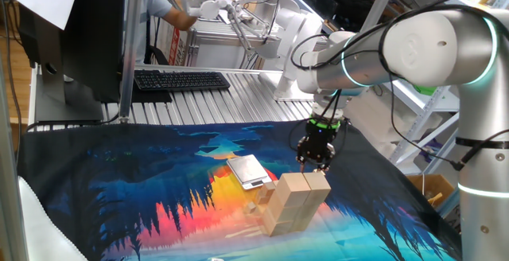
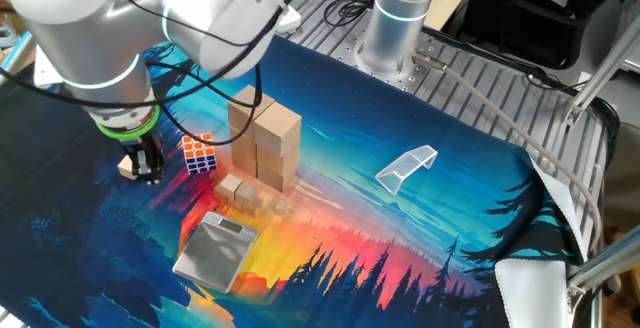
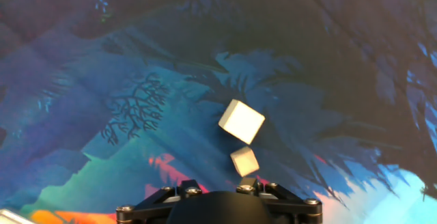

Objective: Stack the blocks into a pyramid shape

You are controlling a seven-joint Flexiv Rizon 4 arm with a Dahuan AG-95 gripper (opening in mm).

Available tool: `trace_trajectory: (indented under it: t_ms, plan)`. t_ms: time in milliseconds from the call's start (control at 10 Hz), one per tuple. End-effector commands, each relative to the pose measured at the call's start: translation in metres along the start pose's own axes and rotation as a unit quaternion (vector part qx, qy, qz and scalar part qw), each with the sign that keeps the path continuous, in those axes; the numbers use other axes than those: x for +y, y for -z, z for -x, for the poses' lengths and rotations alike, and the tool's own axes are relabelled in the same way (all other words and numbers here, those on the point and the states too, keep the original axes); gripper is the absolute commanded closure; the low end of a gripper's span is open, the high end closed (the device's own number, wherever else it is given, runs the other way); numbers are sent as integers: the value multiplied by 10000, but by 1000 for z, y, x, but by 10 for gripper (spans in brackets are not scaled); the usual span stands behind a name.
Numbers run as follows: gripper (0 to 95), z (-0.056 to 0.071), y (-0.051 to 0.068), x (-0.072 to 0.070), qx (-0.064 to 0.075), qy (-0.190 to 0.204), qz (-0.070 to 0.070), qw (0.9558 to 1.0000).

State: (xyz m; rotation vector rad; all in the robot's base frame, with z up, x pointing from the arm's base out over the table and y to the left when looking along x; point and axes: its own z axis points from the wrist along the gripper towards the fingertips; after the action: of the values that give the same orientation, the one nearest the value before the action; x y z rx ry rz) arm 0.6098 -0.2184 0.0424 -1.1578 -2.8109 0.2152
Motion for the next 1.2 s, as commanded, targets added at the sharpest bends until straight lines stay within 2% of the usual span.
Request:
trace_trajectory:
  t_ms: [100,200,300,500,600,700,900,1000,1200]
  plan:
    - [570,10,0,-5,-13,87,-21,10000]
    - [570,26,-3,-12,-73,-258,18,9996]
    - [570,36,-6,-16,-86,-467,23,9989]
    - [570,62,-11,-29,-44,-1117,86,9937]
    - [570,66,-11,-30,-43,-1223,89,9924]
    - [570,72,-2,-28,89,-1499,124,9886]
    - [570,74,5,-28,149,-1731,130,9847]
    - [380,74,6,-29,146,-2061,120,9783]
    - [380,73,5,-29,178,-2625,129,9647]
